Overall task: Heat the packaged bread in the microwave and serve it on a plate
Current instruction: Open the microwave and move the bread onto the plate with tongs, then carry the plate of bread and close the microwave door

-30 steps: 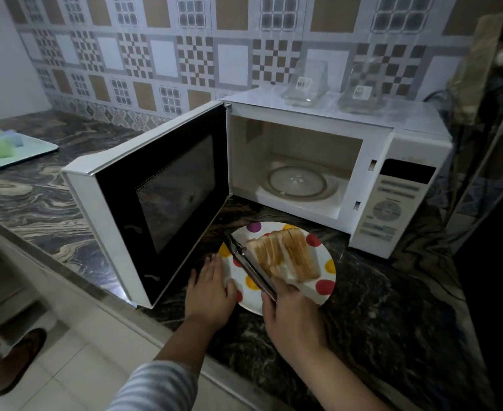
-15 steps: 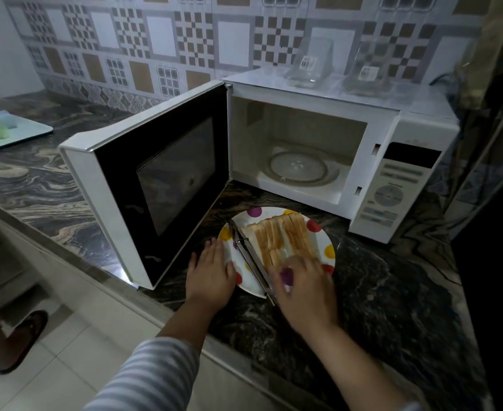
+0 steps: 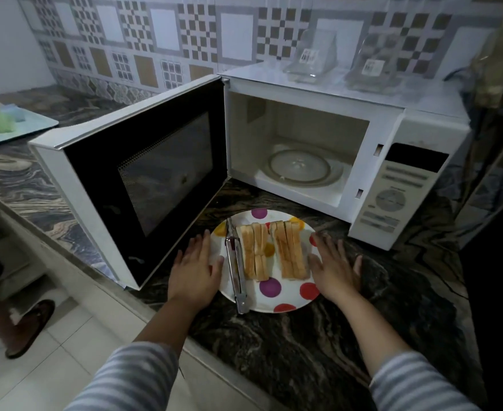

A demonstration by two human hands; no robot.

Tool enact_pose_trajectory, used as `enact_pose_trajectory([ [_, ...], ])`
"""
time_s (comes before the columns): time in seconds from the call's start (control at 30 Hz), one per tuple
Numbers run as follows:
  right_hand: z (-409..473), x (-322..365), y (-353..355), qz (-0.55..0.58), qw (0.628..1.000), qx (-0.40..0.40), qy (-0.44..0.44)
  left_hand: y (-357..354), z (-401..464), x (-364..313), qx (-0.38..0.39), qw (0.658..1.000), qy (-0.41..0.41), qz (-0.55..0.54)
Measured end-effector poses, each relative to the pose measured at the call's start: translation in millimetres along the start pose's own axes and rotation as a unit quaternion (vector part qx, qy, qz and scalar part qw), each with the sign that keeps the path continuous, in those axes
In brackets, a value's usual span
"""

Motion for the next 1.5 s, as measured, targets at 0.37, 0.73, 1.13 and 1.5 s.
enact_pose_trajectory([
  [0.37, -15.1, 23.7, 3.3, 0.075, 0.995, -0.009, -0.073, -1.6, 8.5, 1.9, 0.068, 0.997, -0.023, -0.013],
  [0.73, -92.6, 41.0, 7.4, 0.511, 0.823, -0.121, -0.217, 25.3, -16.7, 6.3, 0.078, 0.866, 0.003, -0.493],
  [1.13, -232.7, 64.3, -16.1, 0.576, 0.777, -0.057, -0.246, 48.3, -153.7, 46.4, 0.075, 0.792, 0.094, -0.598],
  [1.5, -346.4, 140.4, -51.6, 0.594, 0.794, 0.003, -0.13, 102.7, -306.0, 141.3, -0.03, 0.803, 0.121, -0.582],
])
Point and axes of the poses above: each hand's wrist, its own z-axis towards the middle knuckle, its own y-axis out of the back of the hand, x = y × z, the point moved 4 cm from there along z, towards the middle knuckle, and after that the axes turned 14 degrees about -z, right-handed, at the moved point
